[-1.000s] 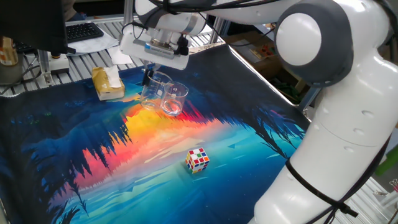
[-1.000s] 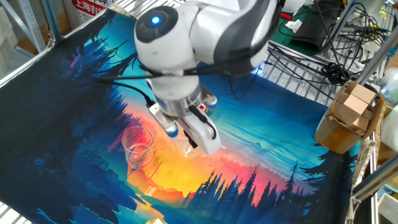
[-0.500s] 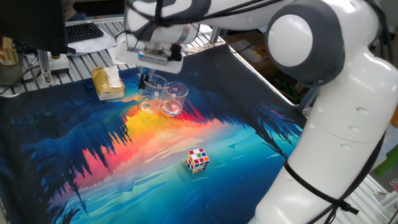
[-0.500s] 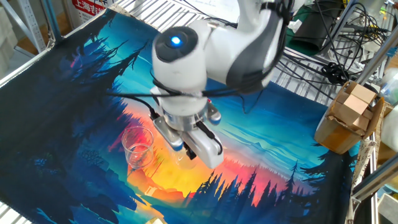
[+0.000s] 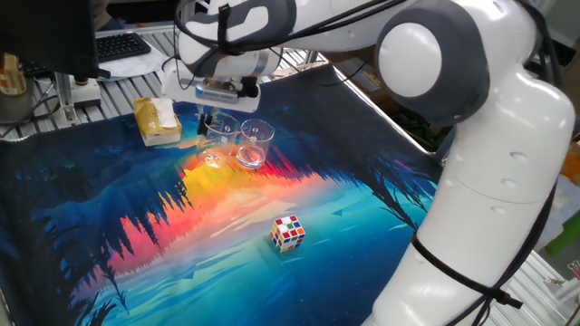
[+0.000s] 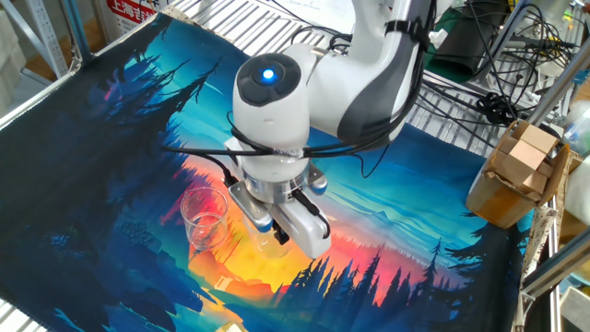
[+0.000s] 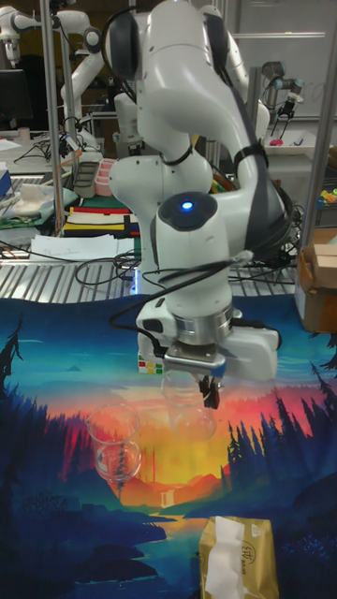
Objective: Pour the water from one cup into another empty cup
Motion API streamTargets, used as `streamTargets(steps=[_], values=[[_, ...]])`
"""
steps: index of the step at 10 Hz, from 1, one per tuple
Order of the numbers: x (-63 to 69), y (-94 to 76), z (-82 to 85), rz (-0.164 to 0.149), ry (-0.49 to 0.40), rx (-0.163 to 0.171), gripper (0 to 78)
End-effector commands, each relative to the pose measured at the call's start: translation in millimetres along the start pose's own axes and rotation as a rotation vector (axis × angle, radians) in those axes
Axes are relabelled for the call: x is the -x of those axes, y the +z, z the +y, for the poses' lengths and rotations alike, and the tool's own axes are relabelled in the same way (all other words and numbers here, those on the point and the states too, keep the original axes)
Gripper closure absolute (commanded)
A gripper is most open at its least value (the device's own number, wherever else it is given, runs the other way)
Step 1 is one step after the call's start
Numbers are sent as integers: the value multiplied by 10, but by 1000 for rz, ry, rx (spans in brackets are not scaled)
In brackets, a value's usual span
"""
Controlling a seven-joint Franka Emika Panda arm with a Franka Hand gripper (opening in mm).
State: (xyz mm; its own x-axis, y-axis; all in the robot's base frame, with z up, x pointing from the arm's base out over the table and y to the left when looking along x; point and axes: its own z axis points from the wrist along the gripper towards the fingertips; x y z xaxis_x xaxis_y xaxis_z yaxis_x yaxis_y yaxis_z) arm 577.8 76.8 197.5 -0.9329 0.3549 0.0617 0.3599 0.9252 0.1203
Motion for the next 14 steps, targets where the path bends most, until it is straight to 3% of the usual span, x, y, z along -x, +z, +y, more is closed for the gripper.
streamTargets(steps=[1,7,14], values=[[14,70,2,-19,-11,6,763],[71,386,-27,-59,-42,17,763],[117,554,-52,-59,-66,9,763]])
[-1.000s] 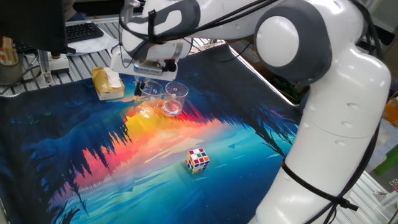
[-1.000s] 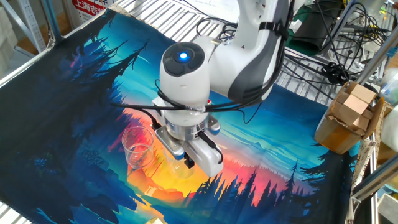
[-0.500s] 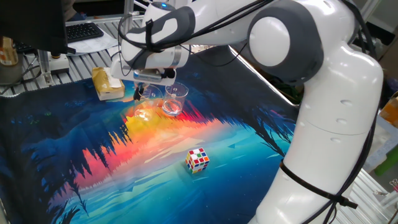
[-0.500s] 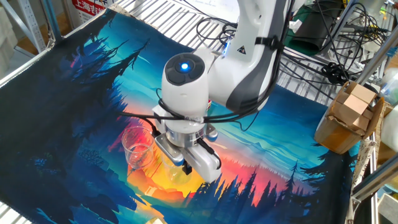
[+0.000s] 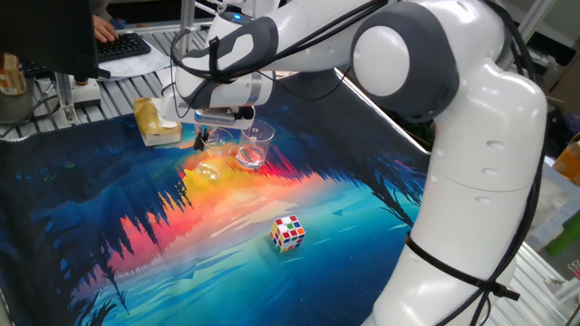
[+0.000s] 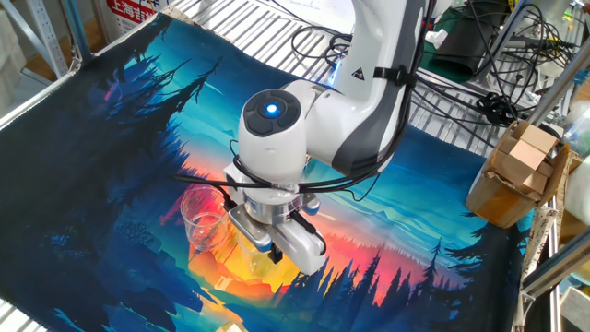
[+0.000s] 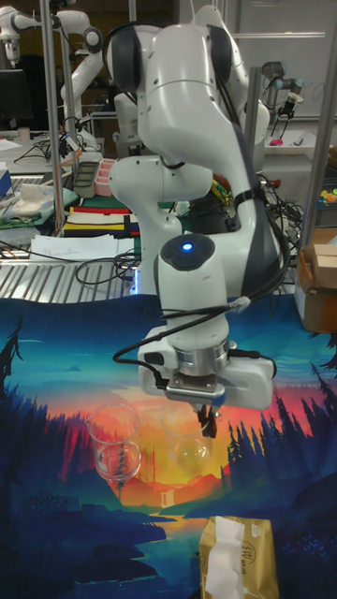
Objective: Pour the water from one cup into another empty cup
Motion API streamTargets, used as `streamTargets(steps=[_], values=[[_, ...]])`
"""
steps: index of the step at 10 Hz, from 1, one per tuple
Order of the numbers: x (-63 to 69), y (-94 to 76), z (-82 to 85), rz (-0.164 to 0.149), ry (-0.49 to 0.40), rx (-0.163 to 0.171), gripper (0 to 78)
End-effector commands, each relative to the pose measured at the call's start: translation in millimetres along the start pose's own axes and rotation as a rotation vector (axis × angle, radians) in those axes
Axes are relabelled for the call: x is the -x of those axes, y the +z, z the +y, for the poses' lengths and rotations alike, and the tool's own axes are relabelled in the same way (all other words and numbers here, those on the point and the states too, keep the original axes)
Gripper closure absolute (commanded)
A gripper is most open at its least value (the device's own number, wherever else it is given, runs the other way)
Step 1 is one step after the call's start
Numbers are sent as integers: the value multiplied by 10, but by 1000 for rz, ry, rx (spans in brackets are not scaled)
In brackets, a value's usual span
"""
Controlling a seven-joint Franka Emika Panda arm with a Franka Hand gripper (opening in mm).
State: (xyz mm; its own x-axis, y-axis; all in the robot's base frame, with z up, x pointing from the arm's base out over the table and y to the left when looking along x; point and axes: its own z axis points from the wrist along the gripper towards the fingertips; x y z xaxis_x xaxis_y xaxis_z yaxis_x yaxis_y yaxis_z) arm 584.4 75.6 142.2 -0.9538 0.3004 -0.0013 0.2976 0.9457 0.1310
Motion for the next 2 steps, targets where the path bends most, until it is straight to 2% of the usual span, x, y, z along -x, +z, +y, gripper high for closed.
streamTargets(steps=[1,2], values=[[17,18,-3,-2,-2,-1,763],[15,30,-8,-2,-7,-1,763]])
